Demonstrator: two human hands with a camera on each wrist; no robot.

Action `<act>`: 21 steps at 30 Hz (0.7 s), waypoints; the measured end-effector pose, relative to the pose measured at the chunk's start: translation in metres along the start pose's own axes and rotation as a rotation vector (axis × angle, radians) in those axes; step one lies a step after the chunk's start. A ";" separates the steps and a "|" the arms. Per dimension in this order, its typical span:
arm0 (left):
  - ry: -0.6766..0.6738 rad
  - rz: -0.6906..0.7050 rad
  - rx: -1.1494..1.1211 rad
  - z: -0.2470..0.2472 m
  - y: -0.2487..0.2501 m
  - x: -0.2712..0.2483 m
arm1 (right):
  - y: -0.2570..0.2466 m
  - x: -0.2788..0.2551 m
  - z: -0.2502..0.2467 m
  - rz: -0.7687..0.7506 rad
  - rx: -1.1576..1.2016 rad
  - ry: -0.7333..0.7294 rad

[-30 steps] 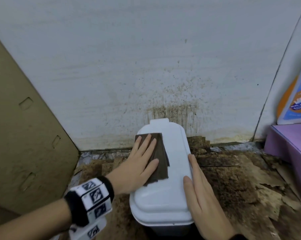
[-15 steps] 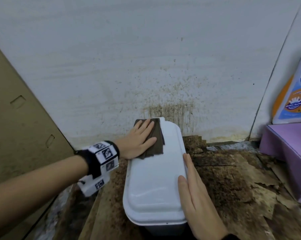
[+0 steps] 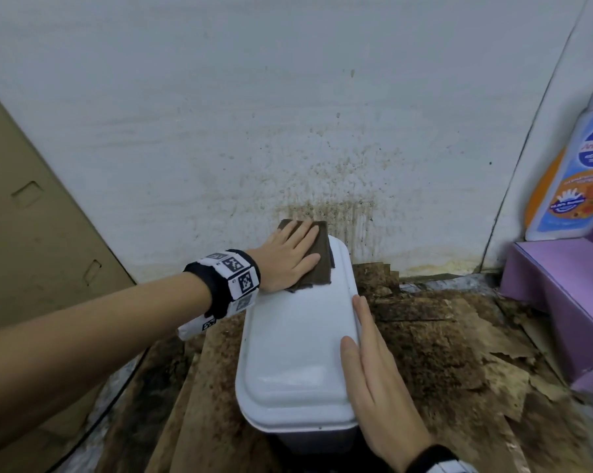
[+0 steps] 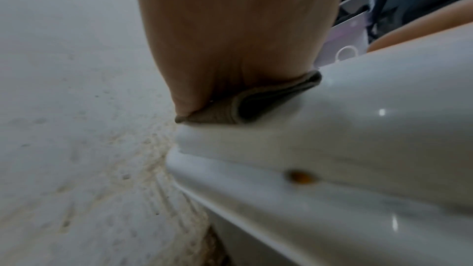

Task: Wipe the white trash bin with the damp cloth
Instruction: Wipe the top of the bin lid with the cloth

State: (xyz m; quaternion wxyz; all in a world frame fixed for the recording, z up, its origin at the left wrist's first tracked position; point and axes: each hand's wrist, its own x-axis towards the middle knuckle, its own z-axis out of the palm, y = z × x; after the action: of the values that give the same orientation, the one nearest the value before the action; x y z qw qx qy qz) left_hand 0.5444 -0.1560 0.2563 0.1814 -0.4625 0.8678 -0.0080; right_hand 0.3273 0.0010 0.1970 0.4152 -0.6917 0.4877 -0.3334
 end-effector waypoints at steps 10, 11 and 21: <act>0.121 -0.171 -0.365 0.014 0.083 -0.060 | 0.001 -0.004 -0.001 -0.016 -0.007 -0.002; 0.118 -0.168 -0.381 0.016 0.090 -0.070 | 0.001 -0.004 -0.001 -0.025 -0.014 0.006; 0.107 -0.200 -0.389 0.022 0.123 -0.118 | 0.006 -0.004 0.003 -0.042 -0.001 0.038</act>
State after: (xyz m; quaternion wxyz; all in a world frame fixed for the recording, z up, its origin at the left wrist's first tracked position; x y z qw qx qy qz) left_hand 0.5129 0.0124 0.2493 0.0406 -0.5715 0.8112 0.1171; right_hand 0.3269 0.0046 0.1904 0.3984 -0.6956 0.4812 -0.3548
